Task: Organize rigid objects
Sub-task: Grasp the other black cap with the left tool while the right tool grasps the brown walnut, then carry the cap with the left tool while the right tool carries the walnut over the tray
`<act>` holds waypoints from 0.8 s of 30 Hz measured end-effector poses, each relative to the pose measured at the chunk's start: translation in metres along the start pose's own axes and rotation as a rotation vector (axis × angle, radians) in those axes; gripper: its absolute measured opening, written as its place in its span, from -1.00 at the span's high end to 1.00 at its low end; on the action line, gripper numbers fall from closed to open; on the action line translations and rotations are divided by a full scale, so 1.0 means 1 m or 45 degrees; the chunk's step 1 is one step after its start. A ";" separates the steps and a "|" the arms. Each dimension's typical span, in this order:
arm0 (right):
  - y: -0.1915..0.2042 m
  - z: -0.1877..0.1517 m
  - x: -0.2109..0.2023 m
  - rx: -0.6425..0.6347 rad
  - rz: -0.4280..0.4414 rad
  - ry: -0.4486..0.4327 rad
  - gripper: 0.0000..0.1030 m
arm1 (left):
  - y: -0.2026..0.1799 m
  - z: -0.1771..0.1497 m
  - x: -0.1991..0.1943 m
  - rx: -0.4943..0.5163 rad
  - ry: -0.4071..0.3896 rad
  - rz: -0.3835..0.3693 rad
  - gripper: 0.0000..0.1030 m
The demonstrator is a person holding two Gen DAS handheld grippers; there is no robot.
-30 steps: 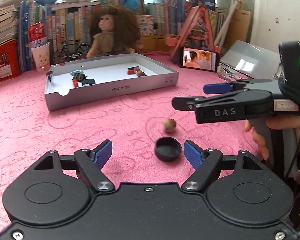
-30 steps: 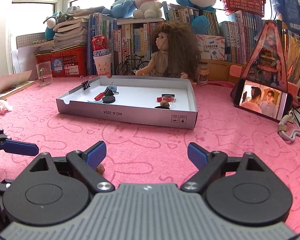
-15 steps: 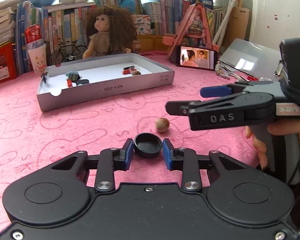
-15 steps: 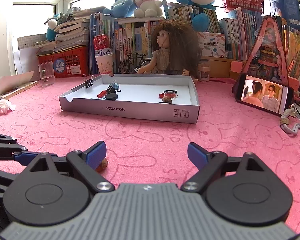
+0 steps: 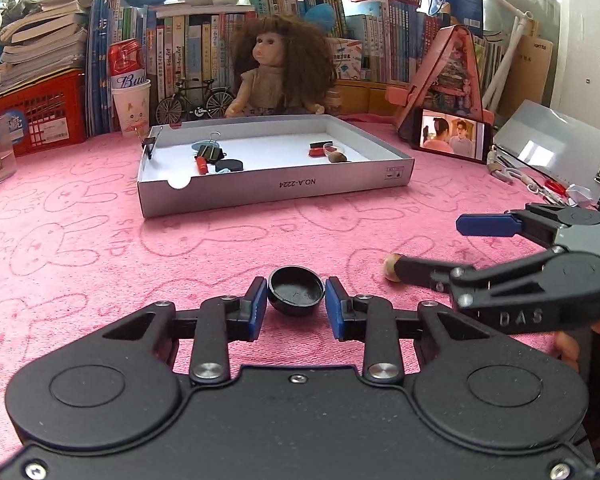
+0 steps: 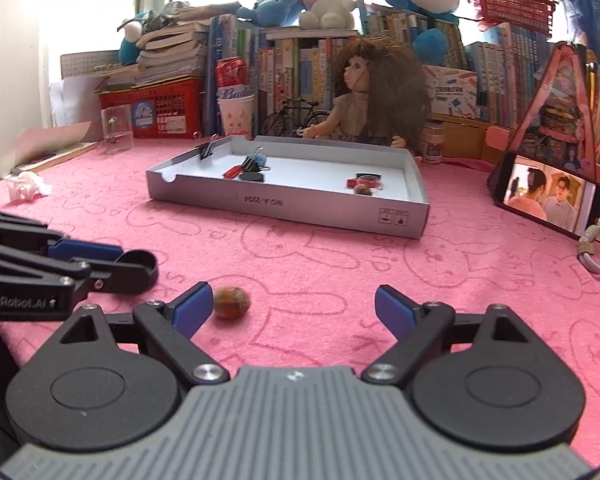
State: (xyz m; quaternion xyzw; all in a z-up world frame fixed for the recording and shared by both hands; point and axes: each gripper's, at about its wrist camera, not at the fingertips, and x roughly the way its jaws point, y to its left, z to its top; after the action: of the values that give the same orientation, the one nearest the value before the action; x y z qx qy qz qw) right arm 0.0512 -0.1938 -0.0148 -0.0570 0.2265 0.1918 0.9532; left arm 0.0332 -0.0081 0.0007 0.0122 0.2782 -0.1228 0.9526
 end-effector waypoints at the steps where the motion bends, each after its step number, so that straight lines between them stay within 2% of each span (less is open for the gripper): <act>1: 0.003 0.000 0.000 -0.014 0.007 0.000 -0.80 | 0.000 0.000 0.000 0.001 -0.001 0.002 0.42; 6: 0.017 -0.001 -0.001 -0.075 0.050 0.010 -0.55 | -0.001 -0.001 0.001 0.002 0.004 0.002 0.42; 12: 0.022 -0.001 0.003 -0.038 0.094 0.052 -0.29 | -0.001 -0.001 0.001 -0.005 0.006 0.009 0.42; 15: 0.022 -0.001 0.002 -0.027 0.087 0.050 -0.08 | -0.001 -0.001 0.001 -0.008 0.005 0.012 0.42; 22: 0.023 0.000 0.002 0.003 0.073 0.053 0.23 | -0.001 -0.001 0.002 -0.017 0.000 0.019 0.42; 24: 0.023 0.001 0.003 0.013 0.065 0.050 0.42 | -0.002 0.000 0.002 -0.017 0.000 0.022 0.42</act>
State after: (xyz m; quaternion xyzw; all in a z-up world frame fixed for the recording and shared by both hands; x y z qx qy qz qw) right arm 0.0445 -0.1715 -0.0160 -0.0501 0.2474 0.2136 0.9437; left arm 0.0339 -0.0102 -0.0003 0.0082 0.2788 -0.1126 0.9537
